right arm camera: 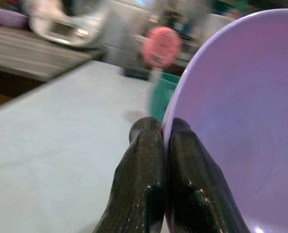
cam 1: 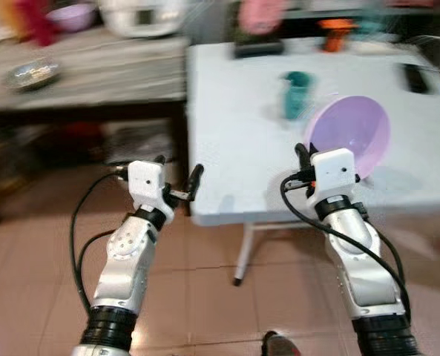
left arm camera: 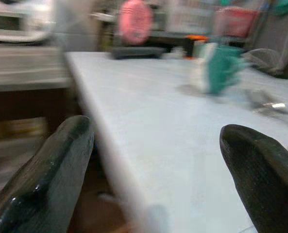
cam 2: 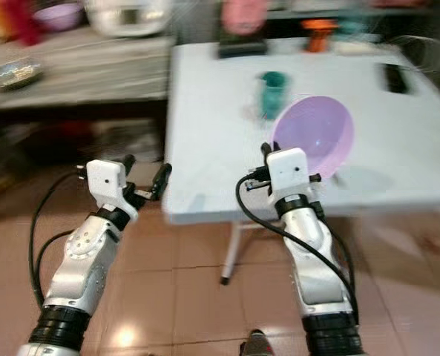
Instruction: Setting the table
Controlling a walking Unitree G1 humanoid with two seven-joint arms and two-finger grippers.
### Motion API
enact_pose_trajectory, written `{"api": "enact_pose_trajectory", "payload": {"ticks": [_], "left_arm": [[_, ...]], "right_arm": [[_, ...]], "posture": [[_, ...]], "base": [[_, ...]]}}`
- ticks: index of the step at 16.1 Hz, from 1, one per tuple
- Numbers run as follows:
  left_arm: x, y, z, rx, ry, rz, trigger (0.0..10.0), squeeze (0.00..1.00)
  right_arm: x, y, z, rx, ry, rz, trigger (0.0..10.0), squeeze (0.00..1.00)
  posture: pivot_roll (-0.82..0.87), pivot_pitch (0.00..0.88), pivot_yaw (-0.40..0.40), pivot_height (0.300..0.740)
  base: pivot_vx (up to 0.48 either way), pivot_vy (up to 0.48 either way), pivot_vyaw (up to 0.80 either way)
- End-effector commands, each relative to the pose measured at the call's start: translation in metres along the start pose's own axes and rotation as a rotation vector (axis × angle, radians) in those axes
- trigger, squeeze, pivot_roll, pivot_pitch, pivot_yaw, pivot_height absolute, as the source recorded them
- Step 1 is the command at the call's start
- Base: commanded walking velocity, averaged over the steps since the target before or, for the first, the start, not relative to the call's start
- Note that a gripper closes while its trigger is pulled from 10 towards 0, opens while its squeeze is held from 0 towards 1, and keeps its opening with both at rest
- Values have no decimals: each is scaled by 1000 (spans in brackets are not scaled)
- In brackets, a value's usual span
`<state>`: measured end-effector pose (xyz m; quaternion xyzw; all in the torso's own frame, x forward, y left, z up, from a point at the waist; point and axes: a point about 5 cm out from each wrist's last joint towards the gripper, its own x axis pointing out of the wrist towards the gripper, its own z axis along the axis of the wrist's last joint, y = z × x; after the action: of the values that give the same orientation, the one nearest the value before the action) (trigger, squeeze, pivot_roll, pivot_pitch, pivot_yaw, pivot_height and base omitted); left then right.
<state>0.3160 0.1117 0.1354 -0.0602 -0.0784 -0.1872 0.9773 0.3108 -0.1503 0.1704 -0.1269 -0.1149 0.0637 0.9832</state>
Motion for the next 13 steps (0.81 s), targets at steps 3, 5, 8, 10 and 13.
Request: {"api": "enact_pose_trajectory", "payload": {"ticks": [3,5,8,10,13], "left_arm": [[-2,3,-1,10,-2,10,10000,0],[-2,1,-2,11,-5,13,10000,0],[-2,0,-2,12,-4,18,10000,0],[-2,2,-2,16,-5,29,10000,0],[-1,3,-3,21,-5,40,10000,0]], "right_arm": [[1,0,9,2,-32,-3,10000,0],[1,1,10,1,-36,4,10000,0],[0,1,9,-4,-36,7,10000,0],[0,2,10,-6,-41,7,10000,0],[1,2,10,-2,-39,8,10000,0]], "posture": [[-216,82,43,740],[-215,84,43,740],[-214,86,44,740],[-212,89,43,740],[-207,85,43,740]], "base": [[0,313,-254],[0,345,0],[0,366,0],[0,373,247],[0,386,492]]}}
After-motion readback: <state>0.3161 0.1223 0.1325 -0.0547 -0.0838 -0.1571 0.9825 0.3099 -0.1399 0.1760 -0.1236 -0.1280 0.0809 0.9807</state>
